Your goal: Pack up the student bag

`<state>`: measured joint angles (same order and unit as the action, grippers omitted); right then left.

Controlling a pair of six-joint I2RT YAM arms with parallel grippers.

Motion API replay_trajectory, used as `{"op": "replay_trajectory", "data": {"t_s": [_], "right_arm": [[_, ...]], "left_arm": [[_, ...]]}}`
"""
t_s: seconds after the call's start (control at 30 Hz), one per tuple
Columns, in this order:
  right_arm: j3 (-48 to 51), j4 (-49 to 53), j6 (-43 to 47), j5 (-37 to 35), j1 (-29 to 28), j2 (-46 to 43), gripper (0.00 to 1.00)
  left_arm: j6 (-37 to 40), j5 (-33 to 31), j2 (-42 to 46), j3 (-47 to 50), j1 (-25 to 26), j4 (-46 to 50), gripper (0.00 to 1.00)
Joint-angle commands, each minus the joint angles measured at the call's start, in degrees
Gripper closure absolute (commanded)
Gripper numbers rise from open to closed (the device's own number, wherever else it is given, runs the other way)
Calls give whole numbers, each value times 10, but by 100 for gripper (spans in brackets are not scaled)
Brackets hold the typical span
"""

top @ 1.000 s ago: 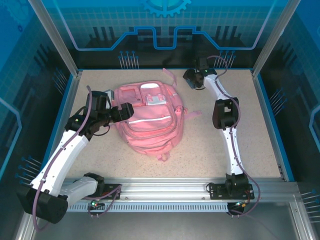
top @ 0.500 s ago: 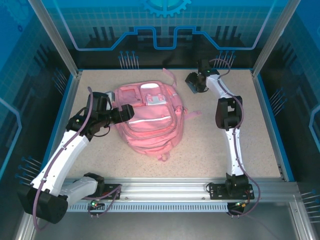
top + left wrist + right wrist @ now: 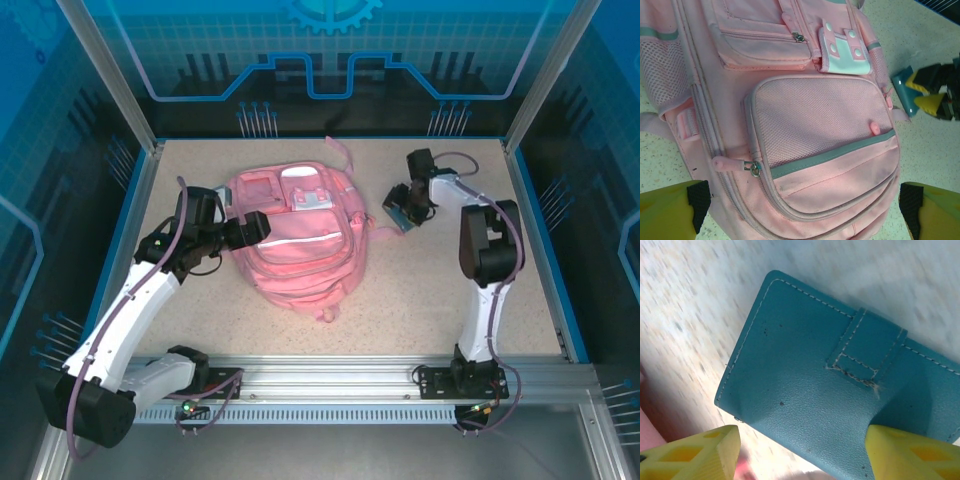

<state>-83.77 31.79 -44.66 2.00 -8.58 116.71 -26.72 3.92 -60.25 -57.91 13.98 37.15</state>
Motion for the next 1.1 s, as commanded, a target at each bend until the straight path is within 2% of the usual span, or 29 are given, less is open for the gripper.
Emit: {"op": "replay_trajectory", "data": {"t_s": [0.0, 0.2, 0.3, 0.47, 0.57, 0.67, 0.87, 1.07], "right_arm": [[101, 19, -34, 15, -7, -69, 31], [241, 30, -81, -36, -59, -187, 30], [273, 29, -88, -24, -83, -212, 31], [217, 76, -10, -27, -97, -228, 36], [167, 101, 68, -53, -94, -215, 29], [120, 137, 119, -46, -82, -165, 24], [106, 137, 132, -28, -67, -121, 22], [115, 136, 134, -7, -79, -105, 20]], "left_arm": [[-1, 16, 13, 12, -7, -10, 1], [-3, 23, 13, 20, -6, -19, 1], [-6, 25, 12, 24, -6, -23, 1], [3, 30, 13, 20, -6, -18, 1], [12, 29, 13, 15, -6, -10, 1], [13, 29, 12, 15, -6, -10, 1], [14, 33, 9, 17, -6, -10, 1], [12, 36, 5, 15, -6, -13, 1]]}}
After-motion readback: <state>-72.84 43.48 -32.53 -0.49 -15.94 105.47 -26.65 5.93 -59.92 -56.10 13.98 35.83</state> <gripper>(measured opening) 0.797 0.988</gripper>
